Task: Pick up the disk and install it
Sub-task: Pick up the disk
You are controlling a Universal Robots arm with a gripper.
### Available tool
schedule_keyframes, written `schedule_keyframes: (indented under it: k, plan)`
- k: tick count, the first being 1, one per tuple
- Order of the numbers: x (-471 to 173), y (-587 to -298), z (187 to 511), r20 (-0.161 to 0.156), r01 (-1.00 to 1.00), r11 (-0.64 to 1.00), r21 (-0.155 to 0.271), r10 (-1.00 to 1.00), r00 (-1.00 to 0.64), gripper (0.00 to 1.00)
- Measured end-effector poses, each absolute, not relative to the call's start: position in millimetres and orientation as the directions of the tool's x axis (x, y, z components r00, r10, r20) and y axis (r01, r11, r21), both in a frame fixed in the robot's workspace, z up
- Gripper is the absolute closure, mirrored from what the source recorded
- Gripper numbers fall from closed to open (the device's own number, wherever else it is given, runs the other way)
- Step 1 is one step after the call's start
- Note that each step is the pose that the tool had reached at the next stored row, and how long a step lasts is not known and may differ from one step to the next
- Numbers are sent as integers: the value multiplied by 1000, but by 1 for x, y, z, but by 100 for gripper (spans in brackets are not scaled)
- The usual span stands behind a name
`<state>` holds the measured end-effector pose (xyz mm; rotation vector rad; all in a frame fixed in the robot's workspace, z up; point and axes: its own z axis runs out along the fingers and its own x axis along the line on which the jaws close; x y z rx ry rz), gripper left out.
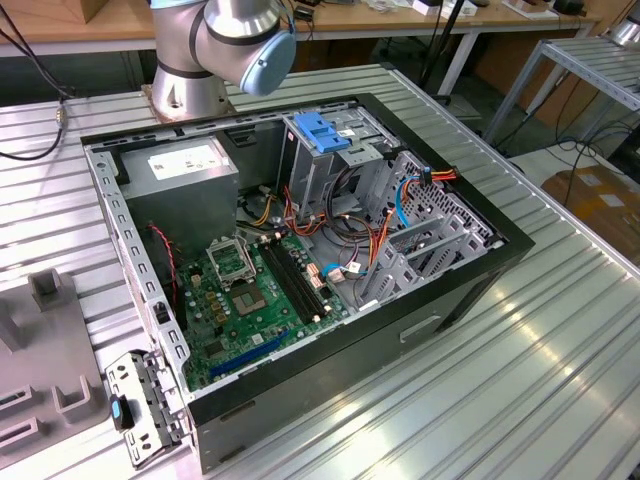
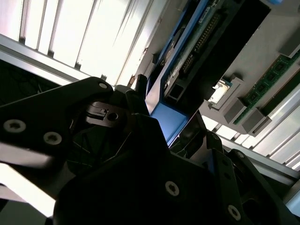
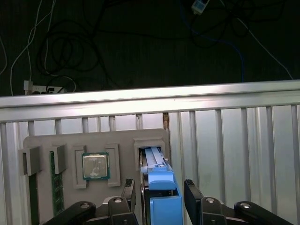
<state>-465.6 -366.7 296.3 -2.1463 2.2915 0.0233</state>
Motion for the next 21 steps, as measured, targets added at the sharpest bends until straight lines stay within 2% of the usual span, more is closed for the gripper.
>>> schedule_keyframes:
  k: [8, 10, 21]
  plan:
    - [-466, -367, 296, -11, -998, 65, 10, -998, -65, 47]
    - [-466, -367, 296, -11, -998, 65, 10, -998, -65, 61]
    - [-466, -367, 296, -11, -998, 65, 10, -998, -65, 63]
